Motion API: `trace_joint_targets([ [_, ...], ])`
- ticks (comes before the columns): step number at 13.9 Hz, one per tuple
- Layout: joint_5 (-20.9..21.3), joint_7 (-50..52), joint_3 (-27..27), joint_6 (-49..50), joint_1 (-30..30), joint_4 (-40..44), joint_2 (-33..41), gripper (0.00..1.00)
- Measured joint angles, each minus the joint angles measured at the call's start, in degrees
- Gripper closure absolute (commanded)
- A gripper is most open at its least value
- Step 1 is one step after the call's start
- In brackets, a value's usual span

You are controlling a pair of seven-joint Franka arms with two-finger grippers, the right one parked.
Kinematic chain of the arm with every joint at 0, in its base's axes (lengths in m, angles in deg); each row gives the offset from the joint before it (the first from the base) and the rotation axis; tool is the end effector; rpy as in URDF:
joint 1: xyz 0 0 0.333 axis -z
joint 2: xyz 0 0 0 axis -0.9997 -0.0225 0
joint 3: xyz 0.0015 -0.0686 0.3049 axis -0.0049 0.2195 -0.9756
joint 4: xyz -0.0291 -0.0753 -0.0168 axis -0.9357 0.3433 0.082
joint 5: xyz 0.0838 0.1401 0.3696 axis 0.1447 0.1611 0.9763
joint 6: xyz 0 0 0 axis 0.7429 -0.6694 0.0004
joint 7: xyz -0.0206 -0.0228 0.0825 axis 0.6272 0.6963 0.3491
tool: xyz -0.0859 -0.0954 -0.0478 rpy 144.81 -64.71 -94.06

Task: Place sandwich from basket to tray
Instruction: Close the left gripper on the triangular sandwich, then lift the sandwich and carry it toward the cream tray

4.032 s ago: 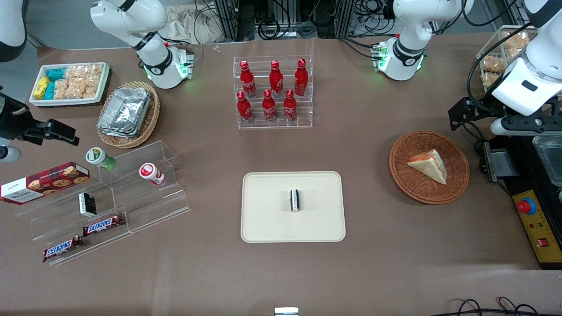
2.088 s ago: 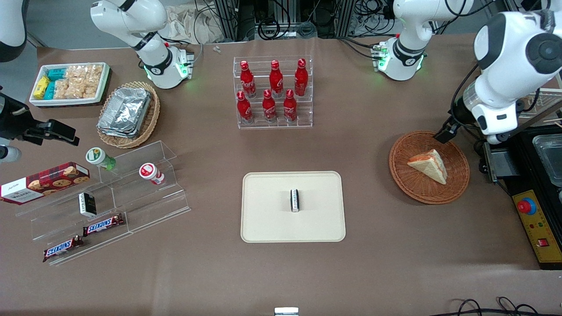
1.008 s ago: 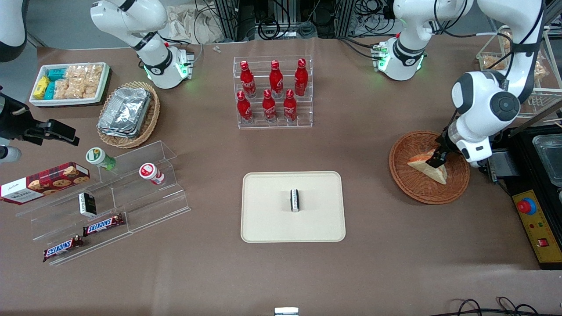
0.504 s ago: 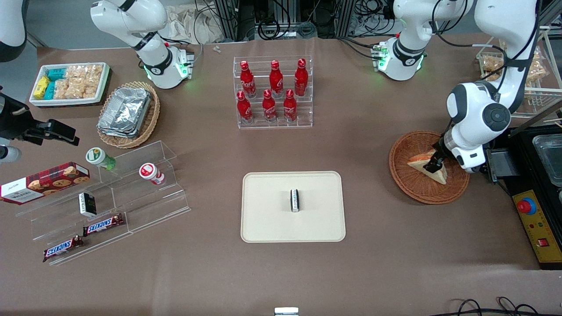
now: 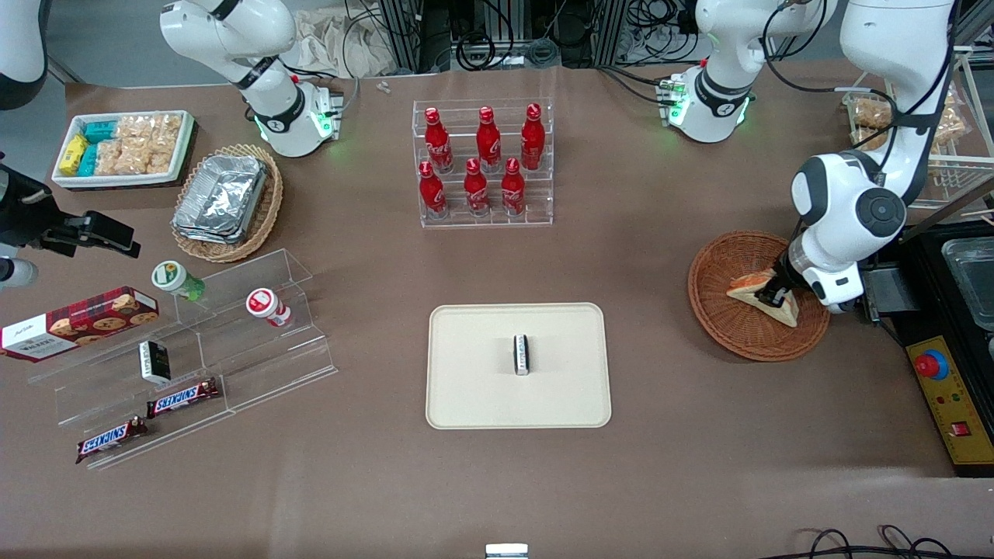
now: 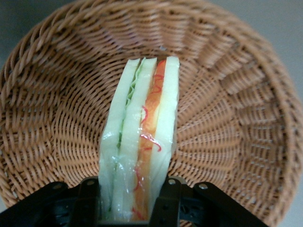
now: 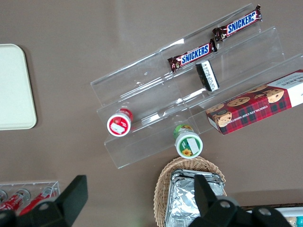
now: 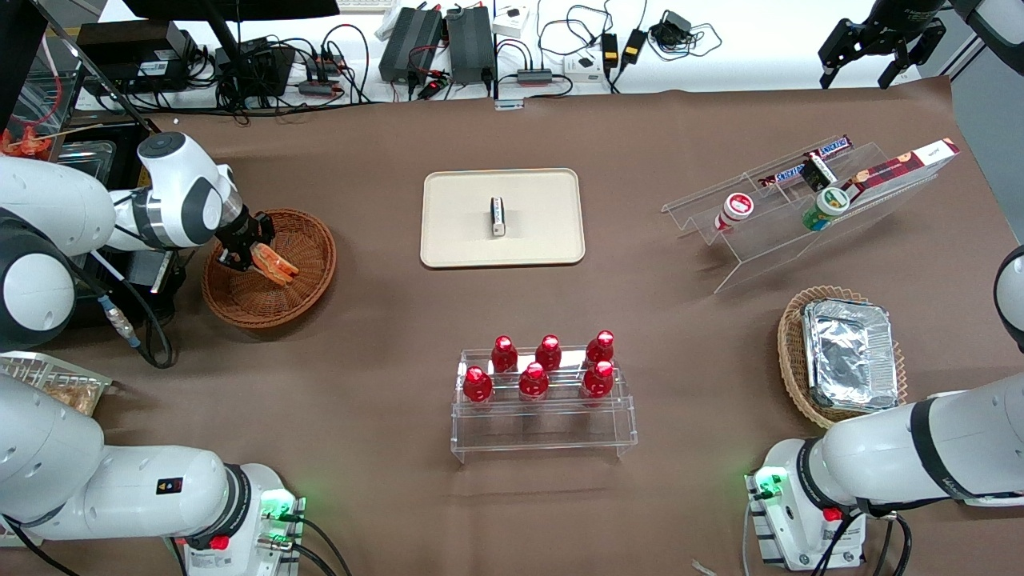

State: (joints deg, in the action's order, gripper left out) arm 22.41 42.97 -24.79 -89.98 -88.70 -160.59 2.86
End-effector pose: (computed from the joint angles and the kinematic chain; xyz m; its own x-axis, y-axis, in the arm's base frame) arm 0.5066 0.0260 0.2032 0.4849 0.8745 0.0080 0.8746 -0.4849 -0.0043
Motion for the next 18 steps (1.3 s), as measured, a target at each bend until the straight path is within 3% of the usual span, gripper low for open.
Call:
trace_joint_targets([
  [4,1.3,-3.2,1.9,4.3,0.4,0.7,6.8,1.0],
  [8,2.1,-17.8,7.0,21.8,0.6,7.3,12.4,1.0],
  [14,2.2,-36.3,16.1,31.2,0.9,18.5,11.9,1.0],
  [18,2.1,-36.1,21.5,31.2,0.9,23.0,7.8,1.0],
])
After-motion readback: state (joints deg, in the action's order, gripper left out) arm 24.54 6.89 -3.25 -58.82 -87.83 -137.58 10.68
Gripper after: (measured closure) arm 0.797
